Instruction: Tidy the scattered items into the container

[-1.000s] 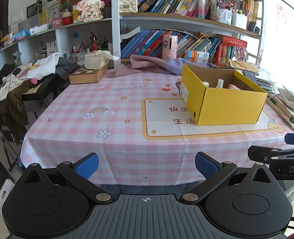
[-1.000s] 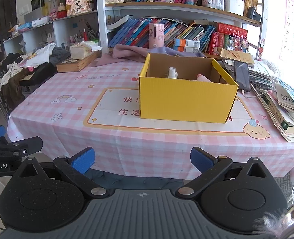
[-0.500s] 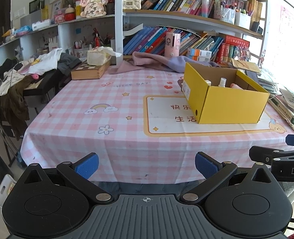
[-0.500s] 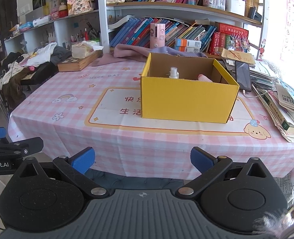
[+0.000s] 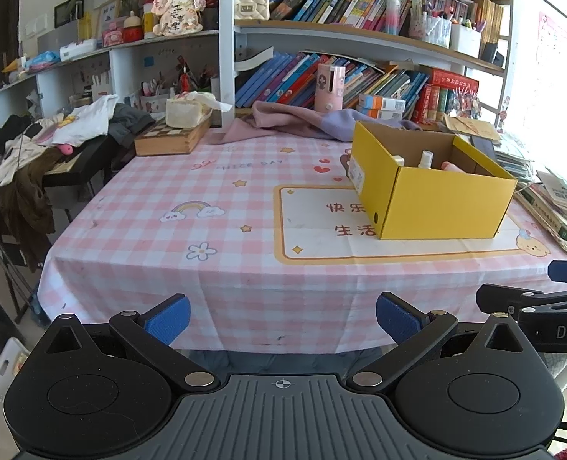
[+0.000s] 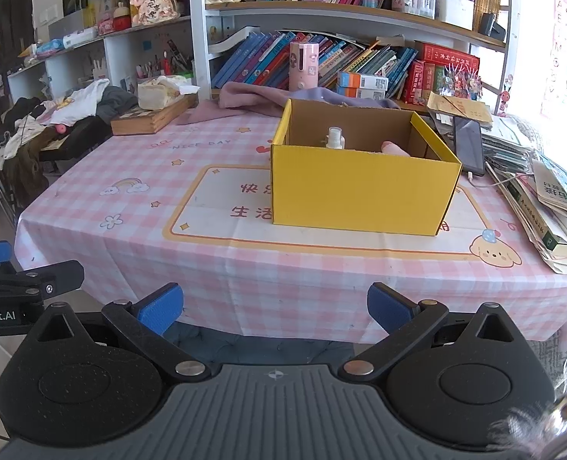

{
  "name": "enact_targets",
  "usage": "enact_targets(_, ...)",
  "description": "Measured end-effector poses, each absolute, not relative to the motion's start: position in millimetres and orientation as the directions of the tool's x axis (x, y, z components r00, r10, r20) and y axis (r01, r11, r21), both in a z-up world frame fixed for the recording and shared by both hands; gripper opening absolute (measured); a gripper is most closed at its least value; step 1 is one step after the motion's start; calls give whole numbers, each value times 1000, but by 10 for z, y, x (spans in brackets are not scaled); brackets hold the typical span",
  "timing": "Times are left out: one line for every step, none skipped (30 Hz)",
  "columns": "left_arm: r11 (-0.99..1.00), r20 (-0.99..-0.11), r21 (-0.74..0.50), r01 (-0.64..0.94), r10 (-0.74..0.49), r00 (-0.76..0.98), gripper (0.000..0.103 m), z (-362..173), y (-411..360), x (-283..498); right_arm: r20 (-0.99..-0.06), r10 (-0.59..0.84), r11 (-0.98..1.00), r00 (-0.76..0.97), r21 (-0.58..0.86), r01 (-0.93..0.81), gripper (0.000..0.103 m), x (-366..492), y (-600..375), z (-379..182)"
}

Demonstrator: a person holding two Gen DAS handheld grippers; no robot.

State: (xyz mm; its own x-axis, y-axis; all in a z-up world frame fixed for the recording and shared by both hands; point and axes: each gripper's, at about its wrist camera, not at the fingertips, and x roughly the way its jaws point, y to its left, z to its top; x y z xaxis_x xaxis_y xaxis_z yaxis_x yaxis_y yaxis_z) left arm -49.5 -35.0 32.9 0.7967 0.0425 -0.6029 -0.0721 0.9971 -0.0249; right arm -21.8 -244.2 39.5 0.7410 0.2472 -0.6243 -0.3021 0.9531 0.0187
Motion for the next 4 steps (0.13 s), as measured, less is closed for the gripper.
enact_targets(997, -602, -23, -71, 43, 797, 103, 331, -356, -493, -625, 248, 953, 740, 19, -303, 103, -215, -2450, 391)
enact_targets(997, -601, -21, -70, 44, 798, 103, 332, -360, -492, -627, 248, 952, 739, 19, -304, 103, -218, -2447, 388)
enact_targets(997, -600, -20, -70, 44, 799, 103, 333, -362, -490, -628, 249, 952, 737, 19, -305, 103, -204, -2458, 384)
enact_targets(997, -600, -19, -69, 43, 799, 103, 333, -365, -485, -629, 250, 952, 736, 20, -306, 103, -190, -2470, 381)
